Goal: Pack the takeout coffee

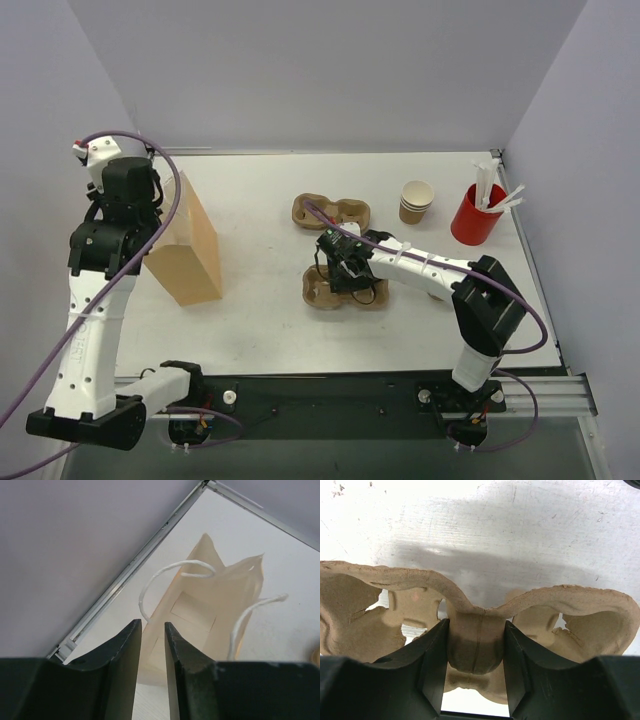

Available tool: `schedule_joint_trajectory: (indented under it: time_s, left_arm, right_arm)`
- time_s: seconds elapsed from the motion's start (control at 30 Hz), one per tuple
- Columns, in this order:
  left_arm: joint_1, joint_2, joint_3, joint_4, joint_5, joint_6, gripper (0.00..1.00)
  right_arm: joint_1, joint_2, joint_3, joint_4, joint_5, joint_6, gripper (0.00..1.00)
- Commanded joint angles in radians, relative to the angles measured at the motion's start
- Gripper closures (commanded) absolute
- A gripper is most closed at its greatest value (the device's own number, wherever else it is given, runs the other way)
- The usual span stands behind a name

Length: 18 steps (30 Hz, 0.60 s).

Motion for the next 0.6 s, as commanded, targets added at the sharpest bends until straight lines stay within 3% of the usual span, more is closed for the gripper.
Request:
schedule_joint_trajectory:
  time_s: [0.0,0.37,0.57]
  left_arm:
    - [0.118,0.03,-0.014,0.068,0.132,0.06,0.65]
    - [0.215,0.179,0.002,0.157,0.322,0.093,0.66]
    - [0.224,0.233,0.001,0.154,0.236,0.11,0.65]
  right_arm:
    - [0.0,-0.026,0.036,-0.036,0.005,-0.023,0.63]
    - [-0.001,-0.026,0.048,-0.031,-0.013,-0.038,0.63]
    - [-0.001,-0.029,0.044,-0.028,-0.023,-0.041,0.63]
